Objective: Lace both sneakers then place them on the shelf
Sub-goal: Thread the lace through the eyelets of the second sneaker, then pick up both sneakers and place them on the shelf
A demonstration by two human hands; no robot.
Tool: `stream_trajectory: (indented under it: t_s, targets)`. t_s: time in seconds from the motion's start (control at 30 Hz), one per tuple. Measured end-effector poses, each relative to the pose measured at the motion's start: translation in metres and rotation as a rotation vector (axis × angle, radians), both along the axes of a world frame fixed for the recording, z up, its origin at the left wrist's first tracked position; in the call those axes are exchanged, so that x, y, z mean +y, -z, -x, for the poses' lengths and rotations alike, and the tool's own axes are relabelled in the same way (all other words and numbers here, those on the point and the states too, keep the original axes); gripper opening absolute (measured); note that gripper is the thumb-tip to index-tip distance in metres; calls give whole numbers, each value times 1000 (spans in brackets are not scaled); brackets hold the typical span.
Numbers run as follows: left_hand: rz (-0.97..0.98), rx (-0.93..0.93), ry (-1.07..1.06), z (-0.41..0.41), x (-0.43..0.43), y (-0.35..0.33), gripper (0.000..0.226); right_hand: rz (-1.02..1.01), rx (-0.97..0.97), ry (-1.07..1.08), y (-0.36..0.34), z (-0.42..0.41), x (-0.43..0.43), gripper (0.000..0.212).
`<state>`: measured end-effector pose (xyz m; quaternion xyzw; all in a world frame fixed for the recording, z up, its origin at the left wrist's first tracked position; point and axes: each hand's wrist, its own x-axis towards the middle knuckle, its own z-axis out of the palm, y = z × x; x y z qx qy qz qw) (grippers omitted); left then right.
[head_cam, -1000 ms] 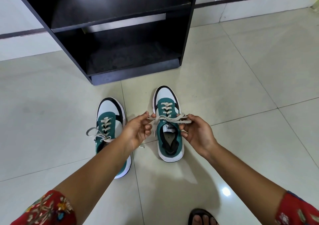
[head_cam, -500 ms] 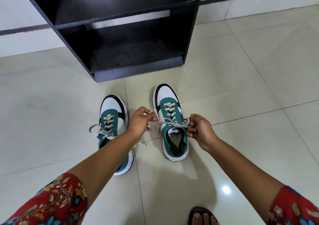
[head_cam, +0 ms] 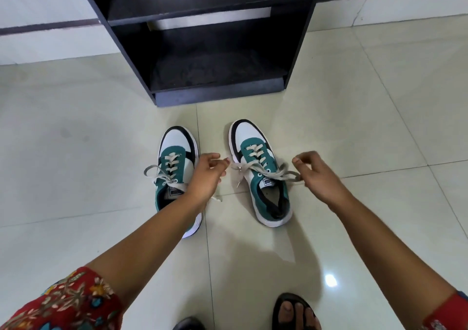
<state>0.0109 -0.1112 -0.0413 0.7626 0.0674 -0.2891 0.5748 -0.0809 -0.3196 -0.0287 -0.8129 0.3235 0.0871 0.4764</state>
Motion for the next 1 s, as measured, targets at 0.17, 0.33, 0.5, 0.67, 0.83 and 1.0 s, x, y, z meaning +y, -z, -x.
stream_trajectory:
  t_s: [0.17,0.33,0.5,0.67,0.83,1.0]
  targets:
    - [-194,-379,189,27,35,-7,25,332,-11,-300,-23,30,23,23]
    - [-603,-705,163,50,79,-3,51,366,272,-591,-8,45,47,68]
    - [-665,-435,93,67,109,3,68,591,147,-531,0,39,59,43]
    - [-630,-256,286,60,119,-3,37,572,31,-486,-2,25,79,26]
    - [-539,-383,172,66,106,-14,31,645,19,-560,1,21,90,24]
    - [-497,-398,117,63,107,-15,40,656,-15,-575,1,21,89,24]
